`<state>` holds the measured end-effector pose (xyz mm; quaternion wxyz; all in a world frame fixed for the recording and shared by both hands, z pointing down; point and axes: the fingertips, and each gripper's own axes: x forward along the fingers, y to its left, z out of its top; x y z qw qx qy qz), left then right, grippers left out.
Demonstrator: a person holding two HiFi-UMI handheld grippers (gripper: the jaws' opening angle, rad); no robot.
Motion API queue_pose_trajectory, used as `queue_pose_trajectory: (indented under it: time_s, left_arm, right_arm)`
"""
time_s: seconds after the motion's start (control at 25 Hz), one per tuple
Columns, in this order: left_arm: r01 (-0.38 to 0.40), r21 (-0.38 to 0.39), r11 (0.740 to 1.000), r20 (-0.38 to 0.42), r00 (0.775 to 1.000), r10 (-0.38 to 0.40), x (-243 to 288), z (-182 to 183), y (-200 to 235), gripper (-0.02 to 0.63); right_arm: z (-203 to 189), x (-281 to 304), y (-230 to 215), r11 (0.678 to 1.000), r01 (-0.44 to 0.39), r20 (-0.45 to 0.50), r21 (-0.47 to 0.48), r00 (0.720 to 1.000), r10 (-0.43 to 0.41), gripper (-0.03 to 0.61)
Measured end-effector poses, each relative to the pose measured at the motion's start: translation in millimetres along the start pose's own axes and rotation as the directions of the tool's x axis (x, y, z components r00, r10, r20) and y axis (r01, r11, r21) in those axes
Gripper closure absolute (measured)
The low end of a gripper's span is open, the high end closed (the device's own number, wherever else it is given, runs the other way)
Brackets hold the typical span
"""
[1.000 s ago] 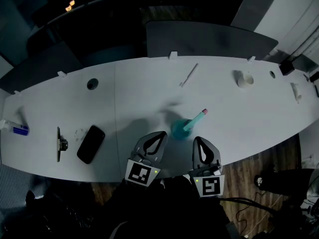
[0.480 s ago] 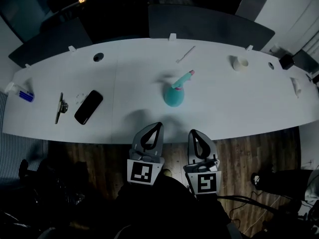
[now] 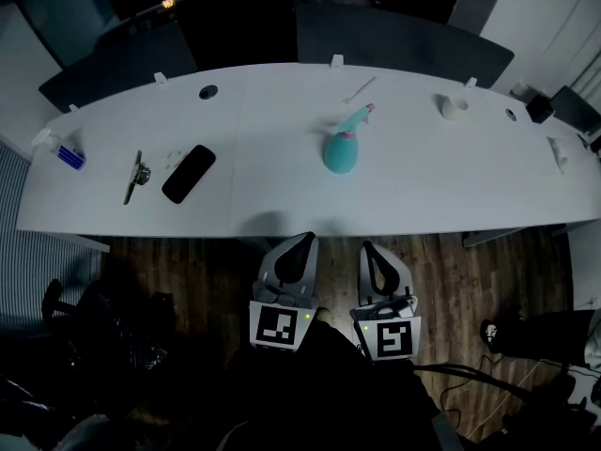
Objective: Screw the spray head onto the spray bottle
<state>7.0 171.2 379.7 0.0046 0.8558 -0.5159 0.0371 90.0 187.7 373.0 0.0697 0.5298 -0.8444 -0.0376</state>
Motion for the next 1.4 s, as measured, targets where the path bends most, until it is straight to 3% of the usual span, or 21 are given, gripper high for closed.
queue_pose_trajectory:
  time_s: [0.44,1.4]
  left_arm:
    - [0.047,-0.017,0.999,0.032,0.998,-0.047,-25.6,25.1,17.9,0.611]
    - [0.074,0.021,0.997,0.018,0.997,-0.075,-16.3,4.7,17.2,0.611]
  right_arm:
    - [21.4,-7.1,34.1,0.998,0.055,0.037,-0.026,0.998,-0.054,0.574]
    - [19.3,1.5,31.3,0.998,0.050,0.018,-0.049,0.999,-0.049,0.574]
